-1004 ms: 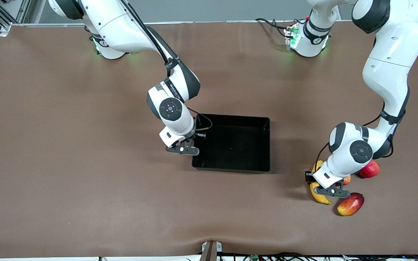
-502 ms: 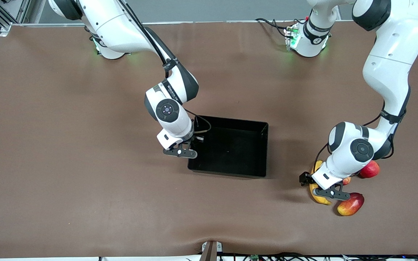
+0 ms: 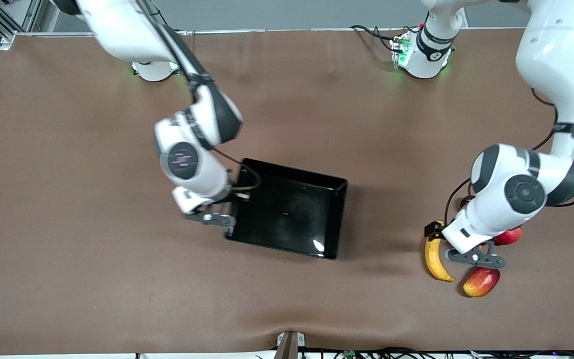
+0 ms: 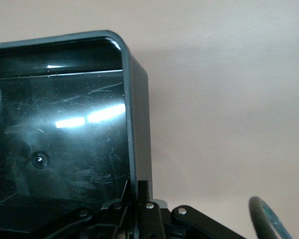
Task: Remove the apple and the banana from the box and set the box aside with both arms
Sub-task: 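Drag the black tray away with the right gripper while the left gripper releases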
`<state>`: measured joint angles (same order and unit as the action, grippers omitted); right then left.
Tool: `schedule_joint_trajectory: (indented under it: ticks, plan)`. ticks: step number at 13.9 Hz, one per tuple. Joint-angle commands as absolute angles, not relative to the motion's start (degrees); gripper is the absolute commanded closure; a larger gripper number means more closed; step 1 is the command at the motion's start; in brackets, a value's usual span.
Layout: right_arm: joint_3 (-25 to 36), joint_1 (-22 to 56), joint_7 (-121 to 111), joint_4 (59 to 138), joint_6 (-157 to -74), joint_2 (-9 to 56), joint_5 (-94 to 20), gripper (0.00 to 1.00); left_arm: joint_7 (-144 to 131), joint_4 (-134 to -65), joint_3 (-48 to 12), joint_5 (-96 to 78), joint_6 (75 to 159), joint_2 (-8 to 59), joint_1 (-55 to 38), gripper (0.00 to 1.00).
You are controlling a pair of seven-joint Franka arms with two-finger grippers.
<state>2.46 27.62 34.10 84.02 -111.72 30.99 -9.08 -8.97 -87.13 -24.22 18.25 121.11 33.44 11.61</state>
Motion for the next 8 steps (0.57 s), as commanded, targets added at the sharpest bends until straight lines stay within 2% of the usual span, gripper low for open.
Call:
schedule_joint_trajectory:
  ticks: [1, 4, 8]
  plan:
    - [1.67, 20.16, 25.27, 90.85, -108.81, 22.44, -11.07, 1.0, -7.91, -88.59, -24.87, 13.03, 116.81, 27.26, 15.45, 0.0]
    - [1.67, 9.09, 10.07, 98.24, -108.46, 16.8, -11.16, 1.0, -6.77, -88.51, -24.87, 10.47, 110.59, 21.81, 17.57, 0.0]
    - [1.84, -7.26, -12.33, 102.74, -108.45, 16.78, -11.08, 1.0, -6.07, -85.52, -24.87, 8.18, 100.39, 16.62, 21.44, 0.0]
